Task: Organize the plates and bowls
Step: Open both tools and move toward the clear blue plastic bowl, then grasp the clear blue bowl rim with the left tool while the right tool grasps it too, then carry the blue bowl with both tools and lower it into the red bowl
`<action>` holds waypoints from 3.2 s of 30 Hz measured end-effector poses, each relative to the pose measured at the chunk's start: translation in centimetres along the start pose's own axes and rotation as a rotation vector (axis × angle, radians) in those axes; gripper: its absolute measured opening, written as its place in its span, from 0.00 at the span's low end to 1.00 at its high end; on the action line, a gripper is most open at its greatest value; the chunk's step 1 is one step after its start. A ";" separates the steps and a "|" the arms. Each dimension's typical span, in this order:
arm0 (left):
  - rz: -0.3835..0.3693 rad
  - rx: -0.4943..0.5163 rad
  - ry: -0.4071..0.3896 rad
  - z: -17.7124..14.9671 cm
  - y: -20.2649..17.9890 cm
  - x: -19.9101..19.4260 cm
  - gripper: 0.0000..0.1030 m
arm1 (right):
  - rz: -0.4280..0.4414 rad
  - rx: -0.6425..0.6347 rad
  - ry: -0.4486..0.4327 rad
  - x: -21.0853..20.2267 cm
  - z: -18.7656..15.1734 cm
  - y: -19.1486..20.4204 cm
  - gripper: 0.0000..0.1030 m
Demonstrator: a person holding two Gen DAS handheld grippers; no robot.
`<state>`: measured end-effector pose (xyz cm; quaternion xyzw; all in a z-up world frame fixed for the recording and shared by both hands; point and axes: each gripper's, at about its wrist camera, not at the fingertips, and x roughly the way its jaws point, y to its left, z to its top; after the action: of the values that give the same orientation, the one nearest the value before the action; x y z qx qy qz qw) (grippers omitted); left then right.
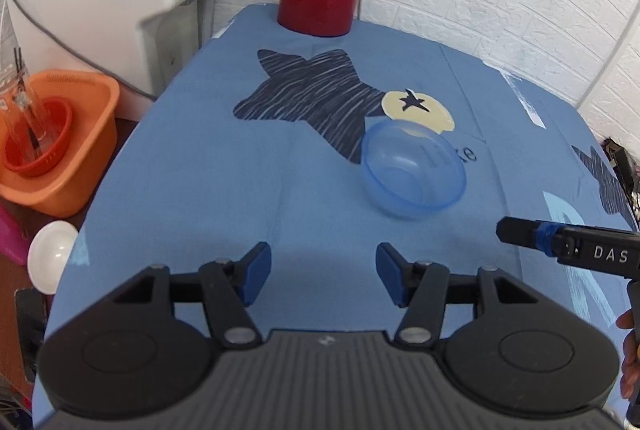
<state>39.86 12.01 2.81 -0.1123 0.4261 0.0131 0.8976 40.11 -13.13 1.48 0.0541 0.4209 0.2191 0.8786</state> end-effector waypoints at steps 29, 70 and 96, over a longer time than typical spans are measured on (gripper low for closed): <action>-0.047 -0.037 0.066 5.0 -0.8 10.1 0.00 | 0.035 -0.075 0.085 9.1 3.6 2.7 0.24; -0.313 0.269 0.151 -16.9 -18.6 -10.1 0.00 | -0.203 0.106 0.059 -17.6 -17.3 -3.0 0.31; -0.347 0.381 0.102 -16.6 -11.9 -12.5 0.51 | -0.274 0.355 -0.260 -24.7 -28.0 -5.3 0.34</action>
<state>20.63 -2.26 4.54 -0.0132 0.4400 -0.2270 0.8688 6.90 -31.01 -0.22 0.1776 0.3396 0.0121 0.9236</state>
